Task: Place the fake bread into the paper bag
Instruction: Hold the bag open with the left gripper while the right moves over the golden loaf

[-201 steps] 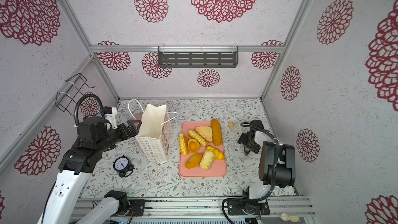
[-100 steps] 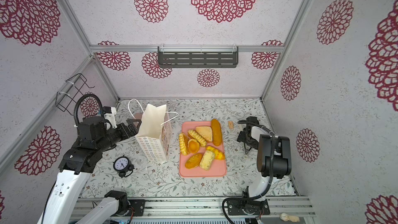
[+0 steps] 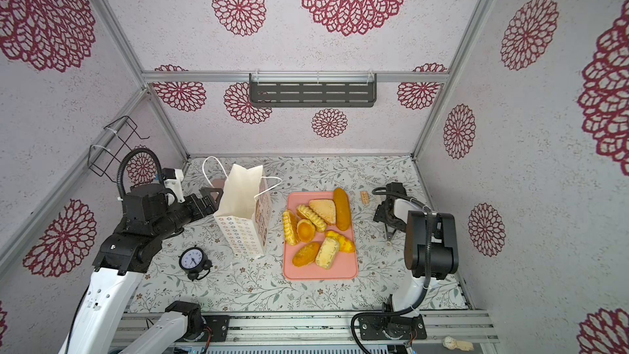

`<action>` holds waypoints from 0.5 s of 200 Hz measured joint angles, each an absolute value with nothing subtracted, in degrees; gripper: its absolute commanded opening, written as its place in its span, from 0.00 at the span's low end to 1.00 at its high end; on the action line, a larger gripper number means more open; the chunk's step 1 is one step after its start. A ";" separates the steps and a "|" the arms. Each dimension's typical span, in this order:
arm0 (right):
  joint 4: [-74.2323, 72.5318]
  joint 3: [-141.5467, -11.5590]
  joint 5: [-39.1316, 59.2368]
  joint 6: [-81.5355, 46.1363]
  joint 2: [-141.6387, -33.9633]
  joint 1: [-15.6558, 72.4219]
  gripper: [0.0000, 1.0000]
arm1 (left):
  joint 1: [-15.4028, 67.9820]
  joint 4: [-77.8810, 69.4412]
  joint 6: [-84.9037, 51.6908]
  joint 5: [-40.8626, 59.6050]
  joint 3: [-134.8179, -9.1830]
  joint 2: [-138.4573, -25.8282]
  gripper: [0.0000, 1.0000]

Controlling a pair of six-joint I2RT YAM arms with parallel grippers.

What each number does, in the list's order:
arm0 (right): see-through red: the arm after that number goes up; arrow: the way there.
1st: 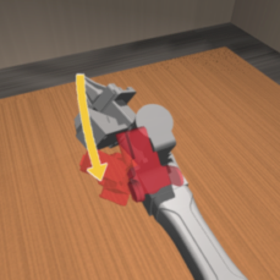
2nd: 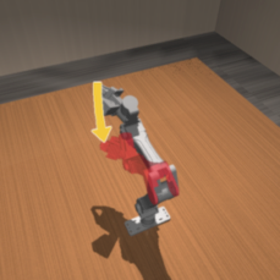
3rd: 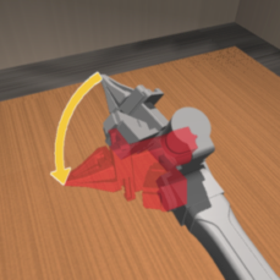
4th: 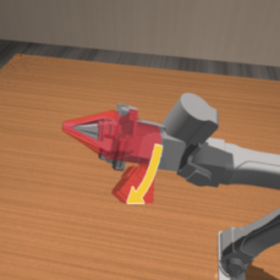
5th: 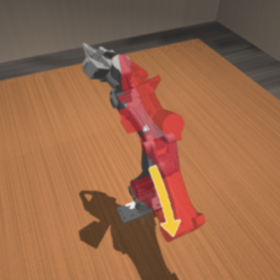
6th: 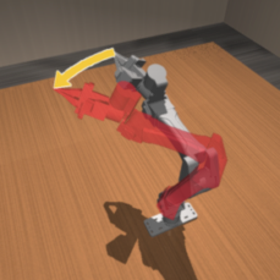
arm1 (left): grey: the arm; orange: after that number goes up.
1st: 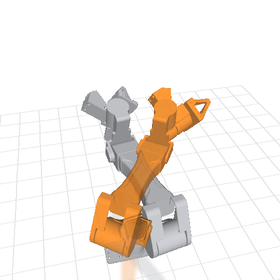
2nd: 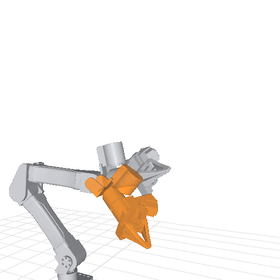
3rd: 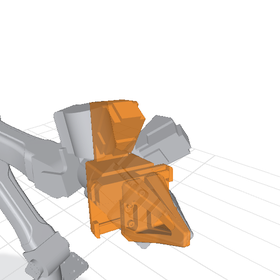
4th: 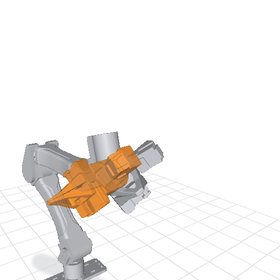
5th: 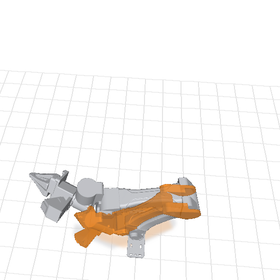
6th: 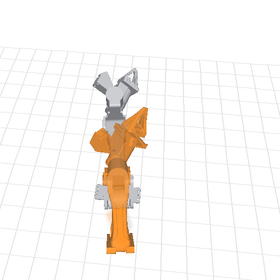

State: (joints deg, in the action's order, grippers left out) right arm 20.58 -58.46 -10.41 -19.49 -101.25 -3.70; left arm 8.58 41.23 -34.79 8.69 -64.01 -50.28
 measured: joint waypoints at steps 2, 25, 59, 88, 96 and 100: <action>20.51 -58.41 -10.37 -19.49 -101.25 -3.70 0.77 | 8.58 41.23 -34.79 8.69 -64.01 -50.33 0.97; 18.76 -57.76 -10.31 -19.46 -101.23 -3.79 0.63 | 8.58 41.25 -34.79 8.45 -64.01 -50.61 0.97; 16.67 -56.10 -10.15 -19.44 -100.25 -4.25 0.47 | 8.58 41.32 -34.76 8.21 -64.03 -50.65 0.97; 17.47 -53.84 -9.78 -19.27 -97.91 -4.47 0.39 | 8.58 41.54 -34.74 7.79 -64.93 -50.96 0.97; 18.41 -53.25 -9.50 -19.20 -96.95 -4.47 0.36 | 8.56 41.63 -34.72 7.62 -65.32 -51.11 0.97; 18.83 -53.04 -9.30 -19.14 -96.44 -4.47 0.35 | 8.56 41.69 -34.70 7.44 -65.56 -51.20 0.97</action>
